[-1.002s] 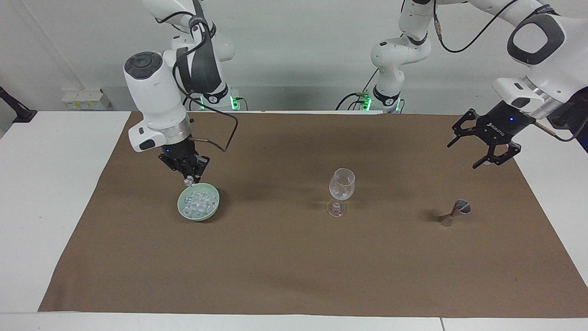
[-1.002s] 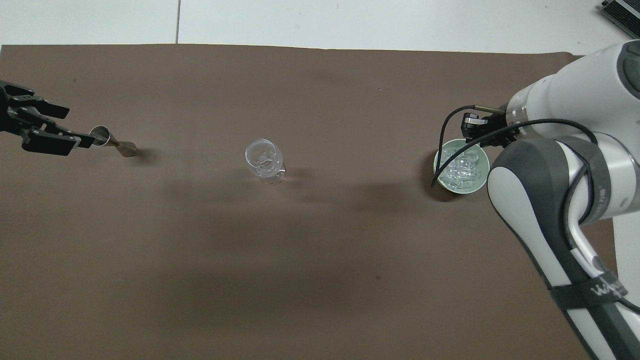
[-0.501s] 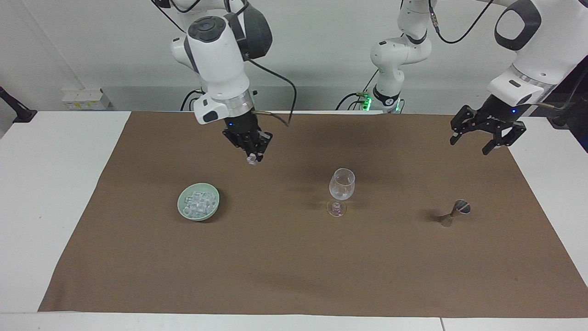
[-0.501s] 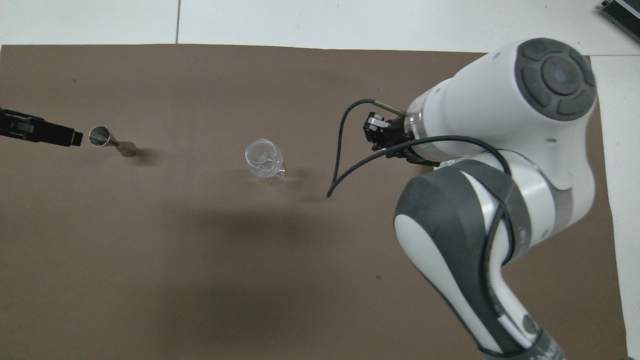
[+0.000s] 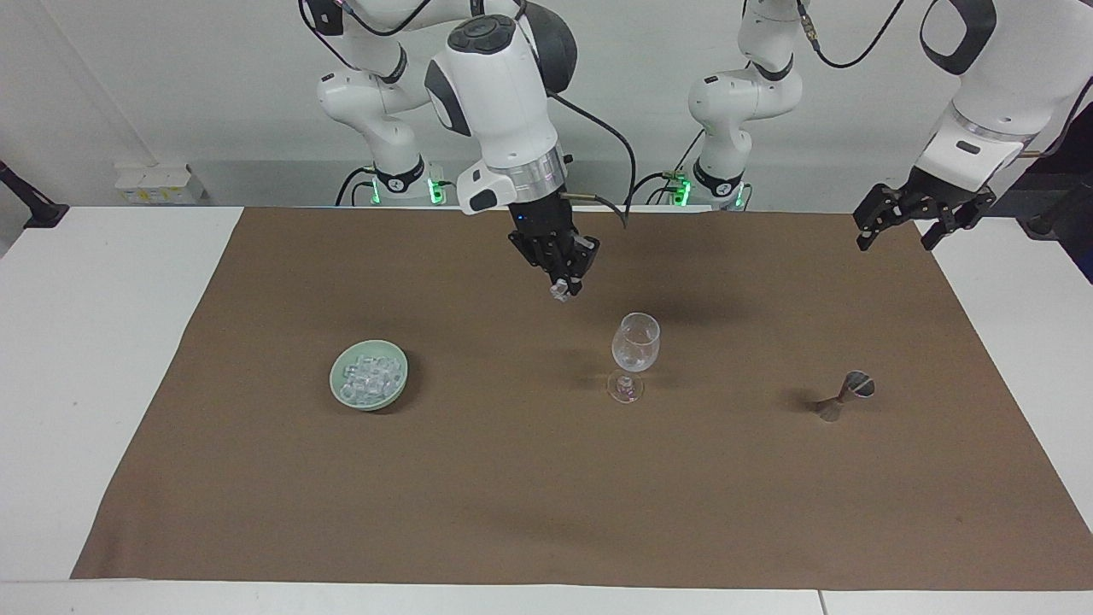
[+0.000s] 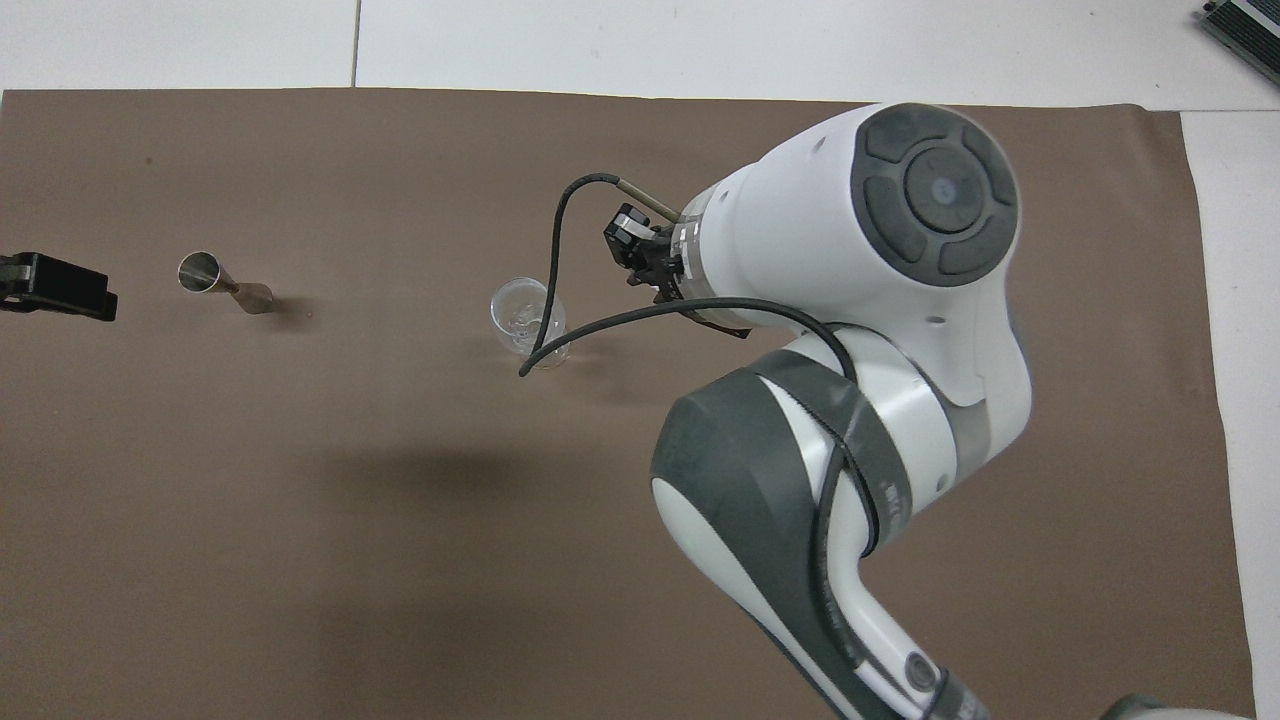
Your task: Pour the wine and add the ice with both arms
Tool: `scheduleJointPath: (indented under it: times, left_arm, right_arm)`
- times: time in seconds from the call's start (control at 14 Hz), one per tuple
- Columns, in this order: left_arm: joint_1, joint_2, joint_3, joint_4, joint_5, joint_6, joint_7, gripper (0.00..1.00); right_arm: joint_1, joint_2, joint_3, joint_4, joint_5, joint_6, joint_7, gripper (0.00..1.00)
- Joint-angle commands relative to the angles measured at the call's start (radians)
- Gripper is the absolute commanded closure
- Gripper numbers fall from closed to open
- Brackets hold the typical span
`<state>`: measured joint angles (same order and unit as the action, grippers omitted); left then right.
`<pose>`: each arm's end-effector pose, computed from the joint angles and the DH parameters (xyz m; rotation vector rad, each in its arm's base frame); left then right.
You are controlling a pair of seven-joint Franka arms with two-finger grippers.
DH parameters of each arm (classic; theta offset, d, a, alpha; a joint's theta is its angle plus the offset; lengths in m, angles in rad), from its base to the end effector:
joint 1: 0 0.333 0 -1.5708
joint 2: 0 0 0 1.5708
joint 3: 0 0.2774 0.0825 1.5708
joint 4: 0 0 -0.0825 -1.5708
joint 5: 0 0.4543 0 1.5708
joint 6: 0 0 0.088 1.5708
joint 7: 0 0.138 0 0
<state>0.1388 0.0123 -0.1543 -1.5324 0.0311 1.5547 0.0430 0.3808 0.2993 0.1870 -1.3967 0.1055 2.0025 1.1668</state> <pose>0.6272 -0.0049 0.5667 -3.1109 0.0900 -0.0152 0.6324 0.3965 0.4983 -2.6573 0.8879 -0.1174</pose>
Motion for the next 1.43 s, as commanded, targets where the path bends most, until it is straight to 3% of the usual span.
scheduleJointPath:
  times: [0.0,0.21,0.57,1.36]
  left_arm:
    - [-0.002,-0.006,0.005,0.012,0.018,-0.030,-0.025,0.00]
    - [-0.001,-0.011,0.012,0.014,0.013,-0.028,-0.017,0.00]
    - [0.008,-0.008,0.010,0.015,-0.013,-0.021,-0.026,0.00]
    - [0.008,0.003,0.012,0.015,-0.020,-0.013,-0.017,0.00]
  right_arm:
    - [0.045,0.107,0.011,0.108,0.011,0.054,0.106,1.00]
    - [0.082,0.194,0.008,0.186,0.008,0.119,0.169,1.00]
    - [0.153,0.247,0.009,0.176,-0.049,0.174,0.202,1.00]
    - [0.150,0.235,0.009,0.156,-0.115,0.081,0.200,1.00]
